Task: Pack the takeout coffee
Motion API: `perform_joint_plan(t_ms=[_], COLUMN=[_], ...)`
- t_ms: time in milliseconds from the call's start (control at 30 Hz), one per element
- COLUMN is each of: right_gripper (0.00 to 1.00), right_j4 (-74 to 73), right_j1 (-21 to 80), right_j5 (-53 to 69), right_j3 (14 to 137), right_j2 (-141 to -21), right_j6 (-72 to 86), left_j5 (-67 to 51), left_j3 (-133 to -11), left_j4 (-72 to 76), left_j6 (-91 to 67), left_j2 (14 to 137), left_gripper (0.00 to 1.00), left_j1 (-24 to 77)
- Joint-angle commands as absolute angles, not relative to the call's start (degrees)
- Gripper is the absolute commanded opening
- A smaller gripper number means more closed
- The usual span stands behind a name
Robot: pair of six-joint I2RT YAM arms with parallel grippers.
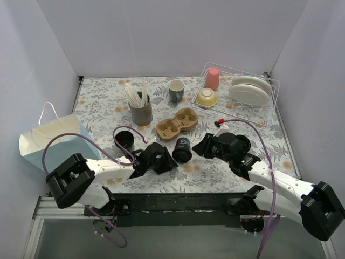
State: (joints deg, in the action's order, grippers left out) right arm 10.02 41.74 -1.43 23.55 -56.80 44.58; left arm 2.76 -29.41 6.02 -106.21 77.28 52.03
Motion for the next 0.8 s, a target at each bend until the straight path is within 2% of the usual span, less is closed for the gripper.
perform_joint_plan(t_ms=[0,200,467,767], right_gripper=[0.39,0.39,0.39,0.53], right_j4=[5.3,5.3,7.6,-9.9], right_j1=[39.7,36.2,35.7,35.9], right_j5=[-2.8,5.2,12.6,10.5], right_j3=[29.5,33.6,31.6,30.0], right_j2=[-55.8,-57.4,-57.3,-50.2], right_j6=[35.2,29.1,20.5,17.0], left_j5=[0.8,1.8,5.4,0.6], left_j3=[-26.6,-28.5,-35.2,-38.7], left_j4=[-11.0,-13.2,-19.1,-16.5], left_j6=[-102.2,-101.2,-96.1,-88.1], left_j2=[79.6,77.2,71.5,76.0], left_gripper=[0.42,0.43,0.5,0.63], left_j1=[52.4,52.1,52.1,52.2])
